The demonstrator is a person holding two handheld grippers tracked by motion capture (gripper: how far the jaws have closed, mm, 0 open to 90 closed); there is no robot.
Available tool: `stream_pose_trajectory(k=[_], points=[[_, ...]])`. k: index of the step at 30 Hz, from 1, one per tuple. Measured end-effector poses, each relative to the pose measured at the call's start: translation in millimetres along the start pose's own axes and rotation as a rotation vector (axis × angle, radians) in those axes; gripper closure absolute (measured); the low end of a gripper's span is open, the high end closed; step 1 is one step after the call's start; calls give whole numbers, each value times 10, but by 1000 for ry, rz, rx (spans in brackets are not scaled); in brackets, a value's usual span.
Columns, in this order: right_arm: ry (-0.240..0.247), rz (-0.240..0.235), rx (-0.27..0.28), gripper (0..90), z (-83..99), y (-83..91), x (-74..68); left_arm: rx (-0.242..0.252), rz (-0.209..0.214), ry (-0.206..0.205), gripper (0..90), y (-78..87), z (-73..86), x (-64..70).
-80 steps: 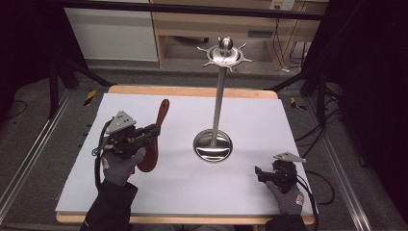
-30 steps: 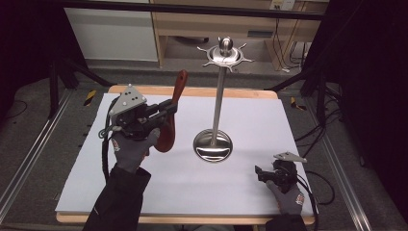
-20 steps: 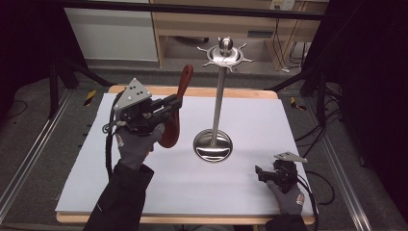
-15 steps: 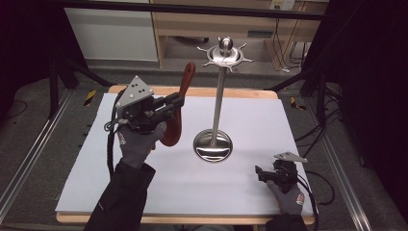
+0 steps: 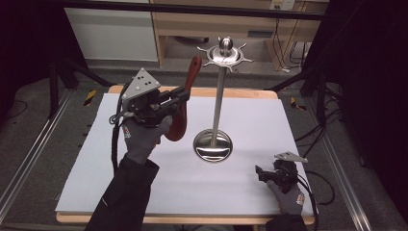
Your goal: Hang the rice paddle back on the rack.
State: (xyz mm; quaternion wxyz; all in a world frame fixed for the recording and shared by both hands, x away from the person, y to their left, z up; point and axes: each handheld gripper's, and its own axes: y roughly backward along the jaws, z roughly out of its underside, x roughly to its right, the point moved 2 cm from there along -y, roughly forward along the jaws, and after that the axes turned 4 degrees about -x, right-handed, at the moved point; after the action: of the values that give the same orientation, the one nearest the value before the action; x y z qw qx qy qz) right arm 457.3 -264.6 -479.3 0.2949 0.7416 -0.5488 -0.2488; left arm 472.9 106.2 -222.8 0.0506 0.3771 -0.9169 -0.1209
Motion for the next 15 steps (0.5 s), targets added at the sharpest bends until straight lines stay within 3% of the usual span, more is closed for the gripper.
stream_pose_trajectory(k=[15], points=[[10,2,2,133,-2,2,12,-15,7,8,782,-87,12,-9]])
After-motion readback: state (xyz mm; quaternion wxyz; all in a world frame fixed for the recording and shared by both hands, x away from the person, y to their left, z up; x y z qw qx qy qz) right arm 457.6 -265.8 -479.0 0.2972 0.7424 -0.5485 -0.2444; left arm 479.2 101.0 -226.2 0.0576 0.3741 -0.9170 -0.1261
